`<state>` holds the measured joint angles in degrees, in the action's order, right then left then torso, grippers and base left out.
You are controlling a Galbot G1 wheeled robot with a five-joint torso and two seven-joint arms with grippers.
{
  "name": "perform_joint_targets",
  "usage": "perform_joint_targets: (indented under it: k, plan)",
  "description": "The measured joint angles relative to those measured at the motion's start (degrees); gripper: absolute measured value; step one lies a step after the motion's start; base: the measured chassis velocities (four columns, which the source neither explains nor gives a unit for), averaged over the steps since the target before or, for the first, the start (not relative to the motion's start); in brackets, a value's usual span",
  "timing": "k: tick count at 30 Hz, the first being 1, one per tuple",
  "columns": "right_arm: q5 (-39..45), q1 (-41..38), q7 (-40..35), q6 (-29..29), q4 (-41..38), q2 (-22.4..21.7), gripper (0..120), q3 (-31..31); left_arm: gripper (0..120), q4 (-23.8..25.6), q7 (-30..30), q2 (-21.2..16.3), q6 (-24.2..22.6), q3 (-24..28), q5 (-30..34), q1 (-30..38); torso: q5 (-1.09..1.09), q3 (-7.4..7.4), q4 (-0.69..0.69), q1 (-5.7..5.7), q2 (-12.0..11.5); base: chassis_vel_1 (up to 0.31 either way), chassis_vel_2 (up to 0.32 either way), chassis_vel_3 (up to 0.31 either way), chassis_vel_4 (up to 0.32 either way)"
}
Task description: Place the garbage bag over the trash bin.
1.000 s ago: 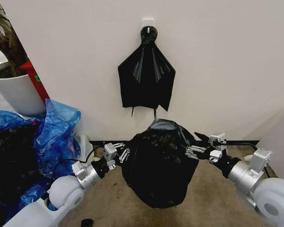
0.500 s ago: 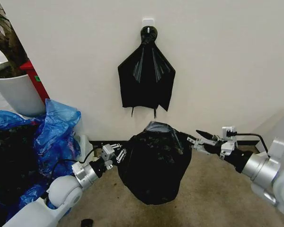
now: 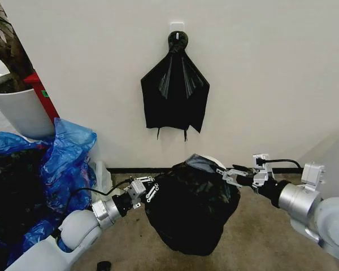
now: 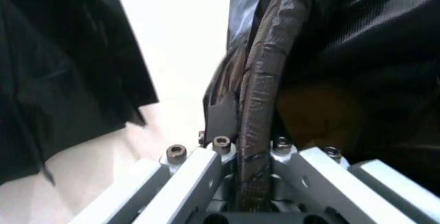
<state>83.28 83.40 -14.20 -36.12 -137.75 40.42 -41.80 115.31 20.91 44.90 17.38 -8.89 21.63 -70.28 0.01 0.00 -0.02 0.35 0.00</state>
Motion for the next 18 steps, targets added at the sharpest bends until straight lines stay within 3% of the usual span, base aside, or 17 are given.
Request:
perform_joint_targets:
  k: [18]
  plan:
    - [-1.94,0.74,-0.05,-0.24,6.40,-0.55,100,-2.02,0,4.98,2.59,-1.60,1.66,-1.32,0.41,-2.49,0.00,0.00,0.00,0.00,0.00,0.000,0.000,0.000,0.000]
